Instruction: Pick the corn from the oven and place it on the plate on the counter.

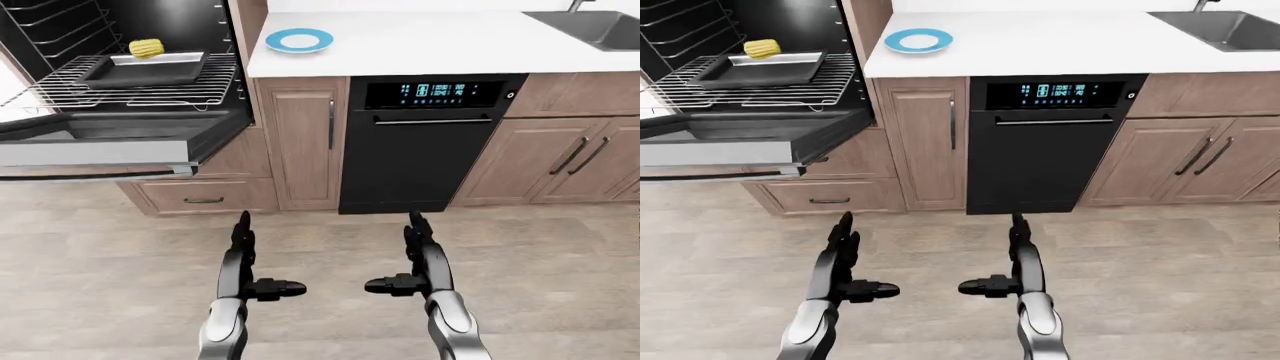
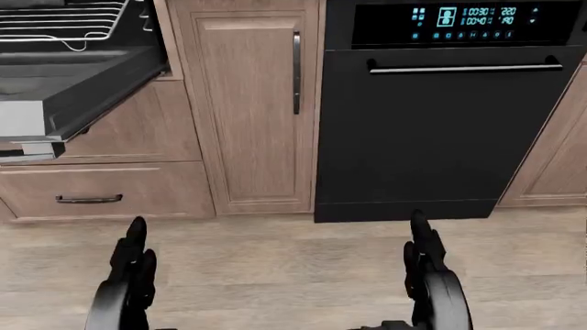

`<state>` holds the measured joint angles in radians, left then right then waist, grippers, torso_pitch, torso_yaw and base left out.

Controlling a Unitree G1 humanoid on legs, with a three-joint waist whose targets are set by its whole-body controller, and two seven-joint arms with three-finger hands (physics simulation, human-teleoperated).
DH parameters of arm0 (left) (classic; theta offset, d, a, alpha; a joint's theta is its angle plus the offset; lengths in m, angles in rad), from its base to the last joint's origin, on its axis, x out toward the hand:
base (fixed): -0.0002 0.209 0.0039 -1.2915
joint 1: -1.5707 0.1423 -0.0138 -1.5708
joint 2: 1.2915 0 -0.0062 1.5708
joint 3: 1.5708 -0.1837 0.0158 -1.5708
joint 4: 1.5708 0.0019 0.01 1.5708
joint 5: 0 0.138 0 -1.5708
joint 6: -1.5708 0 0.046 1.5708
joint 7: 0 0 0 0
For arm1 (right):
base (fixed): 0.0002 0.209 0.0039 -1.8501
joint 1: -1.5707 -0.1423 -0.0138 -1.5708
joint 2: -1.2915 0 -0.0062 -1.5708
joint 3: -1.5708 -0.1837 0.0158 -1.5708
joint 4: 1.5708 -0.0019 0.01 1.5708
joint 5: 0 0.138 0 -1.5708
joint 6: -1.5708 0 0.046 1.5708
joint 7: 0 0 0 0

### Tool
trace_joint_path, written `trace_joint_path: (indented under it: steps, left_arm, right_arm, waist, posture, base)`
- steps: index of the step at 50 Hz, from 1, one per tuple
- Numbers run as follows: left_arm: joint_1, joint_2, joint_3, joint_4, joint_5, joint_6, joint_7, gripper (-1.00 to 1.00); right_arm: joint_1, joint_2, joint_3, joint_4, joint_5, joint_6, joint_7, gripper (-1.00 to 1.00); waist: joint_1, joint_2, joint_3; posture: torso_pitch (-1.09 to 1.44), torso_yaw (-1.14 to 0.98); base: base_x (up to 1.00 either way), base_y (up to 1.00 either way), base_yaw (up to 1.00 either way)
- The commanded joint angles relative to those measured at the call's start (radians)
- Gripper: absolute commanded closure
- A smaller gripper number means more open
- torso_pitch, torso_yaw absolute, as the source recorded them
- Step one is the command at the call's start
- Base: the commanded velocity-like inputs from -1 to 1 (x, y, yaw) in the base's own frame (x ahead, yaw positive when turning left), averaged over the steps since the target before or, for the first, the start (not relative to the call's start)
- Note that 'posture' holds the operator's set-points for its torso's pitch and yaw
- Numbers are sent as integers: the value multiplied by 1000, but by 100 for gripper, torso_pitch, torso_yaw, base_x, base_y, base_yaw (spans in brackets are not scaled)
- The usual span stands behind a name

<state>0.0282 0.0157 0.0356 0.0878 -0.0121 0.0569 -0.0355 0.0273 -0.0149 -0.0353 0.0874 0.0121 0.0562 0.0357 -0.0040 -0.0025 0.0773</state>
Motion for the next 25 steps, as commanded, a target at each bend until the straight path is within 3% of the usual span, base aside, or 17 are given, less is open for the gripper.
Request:
trace_joint_path:
  steps: [1,3,4,5,7,12,20,21,22,23,25]
  left_arm:
    - [-37,4,3,-76,-25,-69,-21,-100]
    - [-24,1,-12,-155,-4,1,-9,-100]
    - [-13,0,-16,-205,-3,36,-8,-100]
    - [-23,3,-14,-191,3,33,-9,-100]
    - [-30,6,-4,-210,5,54,-6,-100]
    - [-94,17,13,-428,-17,293,-7,-100]
    - [-324,55,45,-602,-53,623,21,-100]
    - [-336,58,52,-625,-61,652,26,-100]
    - [-344,61,56,-631,-67,664,29,-100]
    - [-353,64,62,-654,-75,692,35,-100]
    - [-376,71,73,-705,-94,755,47,-100]
  right_arm:
    - [-50,-2,-6,-41,11,-69,-1,-100]
    - [-53,0,1,-72,19,-35,1,-100]
    - [-54,0,1,-85,20,-22,-2,-100]
    - [-58,1,2,-90,22,-16,-5,-100]
    - [-66,0,4,-90,26,-3,-2,-100]
    - [-106,-11,-1,-253,24,168,-11,-100]
    - [-235,-42,-48,-460,65,424,-7,-100]
    - [-239,-47,-49,-490,80,442,4,-100]
    - [-247,-49,-54,-504,91,451,5,-100]
    - [-253,-51,-56,-508,97,451,5,-100]
    - [-255,-56,-50,-526,98,459,8,-100]
  waist:
    - [-2,-8,-1]
    - [8,0,-62]
    - [8,0,-54]
    - [6,-6,-19]
    - [7,-8,-68]
    - [10,-4,-80]
    - [11,-3,-94]
    - [10,1,-122]
    - [9,2,-51]
    - [8,0,-17]
    - [11,-13,-15]
  posture:
    - [0,0]
    - [0,0]
    - [0,0]
    - [0,0]
    - [0,0]
    - [0,0]
    - [0,0]
    - [0,0]
    - [0,0]
    - [0,0]
    - [0,0]
  base:
    - [0,0,0]
    - [0,0,0]
    - [0,0,0]
    - [0,0,0]
    - [0,0,0]
    - [0,0,0]
    - [0,0,0]
    - [53,0,0]
    - [66,0,0]
    - [70,0,0]
    - [71,0,0]
